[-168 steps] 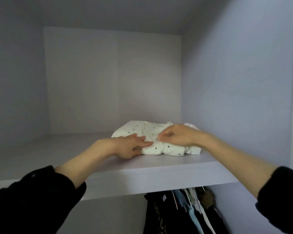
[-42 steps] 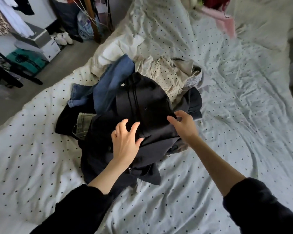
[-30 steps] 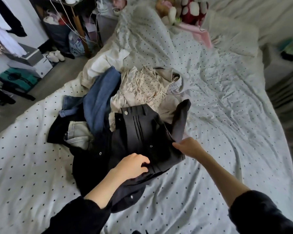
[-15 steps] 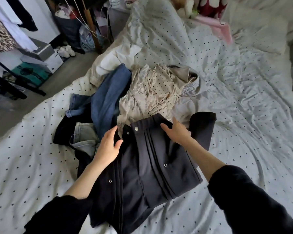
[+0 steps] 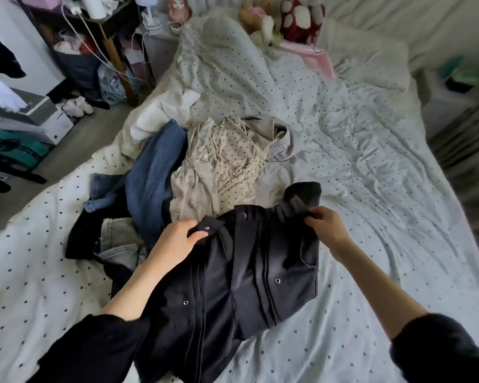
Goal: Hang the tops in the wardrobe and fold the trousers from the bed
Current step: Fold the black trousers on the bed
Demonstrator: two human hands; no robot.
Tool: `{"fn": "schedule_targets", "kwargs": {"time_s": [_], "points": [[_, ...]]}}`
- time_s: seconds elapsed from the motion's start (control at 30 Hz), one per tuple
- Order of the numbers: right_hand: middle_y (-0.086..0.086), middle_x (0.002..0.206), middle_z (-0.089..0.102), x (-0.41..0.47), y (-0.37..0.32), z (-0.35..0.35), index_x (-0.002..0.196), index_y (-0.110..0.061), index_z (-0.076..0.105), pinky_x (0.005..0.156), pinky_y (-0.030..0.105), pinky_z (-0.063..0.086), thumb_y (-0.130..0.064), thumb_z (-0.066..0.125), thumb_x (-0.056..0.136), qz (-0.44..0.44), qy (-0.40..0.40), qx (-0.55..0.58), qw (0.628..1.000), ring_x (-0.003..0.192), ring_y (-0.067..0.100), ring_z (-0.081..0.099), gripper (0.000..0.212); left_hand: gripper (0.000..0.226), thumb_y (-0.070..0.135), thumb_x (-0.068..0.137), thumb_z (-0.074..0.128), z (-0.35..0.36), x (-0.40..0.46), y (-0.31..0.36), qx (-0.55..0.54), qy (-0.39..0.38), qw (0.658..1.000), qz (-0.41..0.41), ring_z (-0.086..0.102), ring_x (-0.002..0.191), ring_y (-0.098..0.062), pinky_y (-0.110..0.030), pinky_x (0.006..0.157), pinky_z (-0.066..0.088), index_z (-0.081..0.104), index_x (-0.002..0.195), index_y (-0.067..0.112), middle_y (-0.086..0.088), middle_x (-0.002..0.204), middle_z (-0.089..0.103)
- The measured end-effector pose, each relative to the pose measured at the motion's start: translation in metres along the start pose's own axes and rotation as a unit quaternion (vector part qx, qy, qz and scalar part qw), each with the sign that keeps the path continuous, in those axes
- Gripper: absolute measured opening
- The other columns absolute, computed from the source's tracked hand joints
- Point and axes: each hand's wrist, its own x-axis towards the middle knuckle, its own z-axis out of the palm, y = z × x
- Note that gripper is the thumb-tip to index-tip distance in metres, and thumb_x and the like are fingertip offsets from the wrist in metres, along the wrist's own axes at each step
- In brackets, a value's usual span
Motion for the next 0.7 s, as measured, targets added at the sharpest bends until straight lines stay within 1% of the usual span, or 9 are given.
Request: {"fn": "schedule_targets", "kwargs": {"time_s": [0.1,0.13,0.2,0.27,0.37,0.47,0.53,0.6,0.7], "points": [[0.012,0.105,0.06,-0.034,0.014,-0.037,0.123,0.0,0.057,0.09,0.034,0.047,0.004,0.06,0.085,0.027,-0.064,0.013,0.997,0.099,0.025,0.059,0.038,0.027,0.037,0.086,0.064,-0.002,-0.008,0.044,0.033,0.004,0.997,0.069,0.058,0.093,-0.012,-0.025,0.076,0.041,0.068,0.103,0.016,0.009,0.097,0.065],[0.016,0.109,0.061,-0.046,0.02,-0.046,0.125,-0.001,0.057,0.095,0.037,0.046,0.002,0.061,0.085,0.033,-0.095,0.023,0.995,0.104,0.027,0.059,0.04,0.028,0.038,0.086,0.063,0.0,-0.014,0.058,0.058,-0.002,0.993,0.104,0.057,0.094,-0.01,-0.026,0.077,0.041,0.068,0.104,0.018,0.01,0.1,0.064],[0.018,0.112,0.065,-0.072,0.029,-0.058,0.118,-0.007,0.063,0.091,0.037,0.046,-0.006,0.066,0.084,0.034,-0.152,0.032,0.987,0.103,0.025,0.062,0.033,0.026,0.037,0.086,0.063,0.011,-0.029,0.083,0.115,-0.013,0.975,0.188,0.058,0.094,-0.012,-0.026,0.079,0.04,0.069,0.102,0.018,0.008,0.098,0.066],[0.02,0.113,0.066,-0.097,0.038,-0.059,0.108,-0.009,0.068,0.088,0.041,0.048,-0.02,0.07,0.084,0.037,-0.184,-0.005,0.982,0.105,0.03,0.063,0.028,0.024,0.036,0.086,0.063,0.023,-0.045,0.094,0.153,-0.032,0.96,0.231,0.058,0.091,-0.015,-0.026,0.082,0.035,0.07,0.101,0.018,0.007,0.092,0.066],[0.024,0.115,0.062,-0.12,0.054,-0.052,0.111,0.002,0.064,0.097,0.04,0.049,-0.026,0.069,0.084,0.048,-0.185,-0.03,0.981,0.109,0.035,0.059,0.039,0.024,0.03,0.09,0.06,0.036,-0.062,0.088,0.181,-0.085,0.959,0.203,0.058,0.097,-0.018,-0.028,0.092,0.034,0.069,0.109,0.02,0.005,0.1,0.066],[0.016,0.109,0.068,-0.133,0.069,-0.048,0.107,-0.005,0.067,0.094,0.039,0.051,-0.012,0.067,0.083,0.05,-0.152,-0.015,0.987,0.1,0.025,0.065,0.024,0.034,0.014,0.095,0.052,0.041,-0.07,0.069,0.16,-0.147,0.966,0.142,0.048,0.118,-0.016,-0.021,0.102,0.029,0.057,0.128,0.019,0.003,0.124,0.057],[0.013,0.106,0.068,-0.133,0.08,-0.05,0.107,-0.007,0.066,0.091,0.038,0.052,-0.008,0.067,0.081,0.057,-0.12,-0.055,0.99,0.098,0.026,0.065,0.027,0.044,0.005,0.096,0.047,0.043,-0.072,0.059,0.124,-0.174,0.972,0.102,0.036,0.131,-0.013,-0.017,0.108,0.02,0.045,0.138,0.016,0.002,0.14,0.045],[0.012,0.101,0.068,-0.128,0.093,-0.055,0.108,-0.006,0.066,0.086,0.037,0.052,-0.009,0.067,0.078,0.088,-0.086,-0.108,0.987,0.095,0.026,0.064,0.029,0.05,0.002,0.096,0.043,0.045,-0.072,0.05,0.089,-0.184,0.977,0.06,0.028,0.137,-0.014,-0.017,0.11,0.015,0.035,0.144,0.014,0.001,0.149,0.033],[0.009,0.085,0.062,-0.124,0.114,-0.06,0.101,0.001,0.064,0.07,0.031,0.046,-0.011,0.064,0.077,0.155,-0.044,-0.151,0.975,0.078,0.024,0.058,0.027,0.053,0.005,0.097,0.044,0.054,-0.069,0.036,0.072,-0.175,0.982,0.012,0.025,0.14,-0.017,-0.023,0.112,0.017,0.028,0.146,0.013,-0.004,0.153,0.026]]}}
